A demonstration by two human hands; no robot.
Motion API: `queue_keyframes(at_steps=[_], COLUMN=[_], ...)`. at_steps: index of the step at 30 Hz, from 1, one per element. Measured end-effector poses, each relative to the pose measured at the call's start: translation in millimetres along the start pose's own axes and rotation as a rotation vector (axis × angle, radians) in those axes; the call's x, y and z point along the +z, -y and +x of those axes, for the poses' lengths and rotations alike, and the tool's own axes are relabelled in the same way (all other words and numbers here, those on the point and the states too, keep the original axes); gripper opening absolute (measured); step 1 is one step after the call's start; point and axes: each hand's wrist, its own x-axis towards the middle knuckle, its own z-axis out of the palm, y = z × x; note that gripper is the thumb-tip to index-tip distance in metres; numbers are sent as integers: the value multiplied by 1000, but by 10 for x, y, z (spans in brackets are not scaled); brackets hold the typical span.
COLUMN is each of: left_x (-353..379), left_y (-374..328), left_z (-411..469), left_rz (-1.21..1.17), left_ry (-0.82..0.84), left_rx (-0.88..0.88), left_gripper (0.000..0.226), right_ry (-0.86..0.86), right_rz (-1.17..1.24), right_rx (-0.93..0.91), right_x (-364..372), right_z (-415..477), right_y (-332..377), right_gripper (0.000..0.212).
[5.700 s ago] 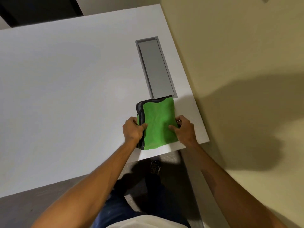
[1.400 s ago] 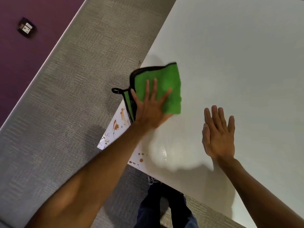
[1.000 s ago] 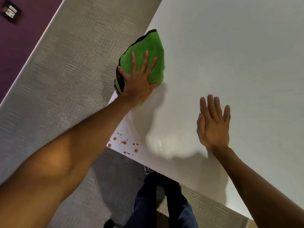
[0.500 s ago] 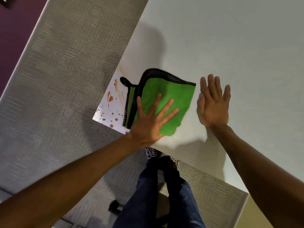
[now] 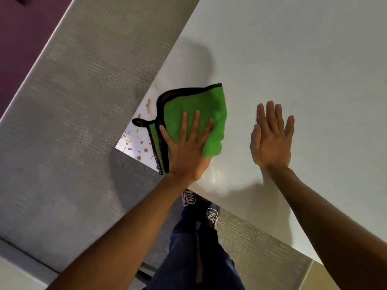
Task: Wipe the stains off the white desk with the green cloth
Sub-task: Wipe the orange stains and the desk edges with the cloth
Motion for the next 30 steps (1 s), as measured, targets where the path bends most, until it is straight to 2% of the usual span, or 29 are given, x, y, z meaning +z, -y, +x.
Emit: queue_keyframes(at_steps=[3,7,9,12,21,26,30], left_x=[-15,-100,-113,-85,-60,36,171], left_y=[92,309,362,348,374,281,157], left_z=[289,674,712,645,-7,-477,-867], left_rz=[-28,-56,-34,11,82,125,125], left_ry=[-35,-52,-43,-31,89,107,54], left_rx=[-96,-221,-211,-169,199,406,483], left_gripper=[77,99,99,86,89,107,98], right_ry=[-20,-43,-38,-36,-16,-13,-9], right_rz=[39,14,20,36,62,73,81], right_rx=[-16,-6,-9,-9,2,5,16], right_x=[20,48,60,80,97,71,39], right_z=[2,-13,-17,-27,-40,-48,-42], right_y=[1,-10,-22,-33,-43,-32,-25], right_gripper=[61,60,60,59,56,56,55])
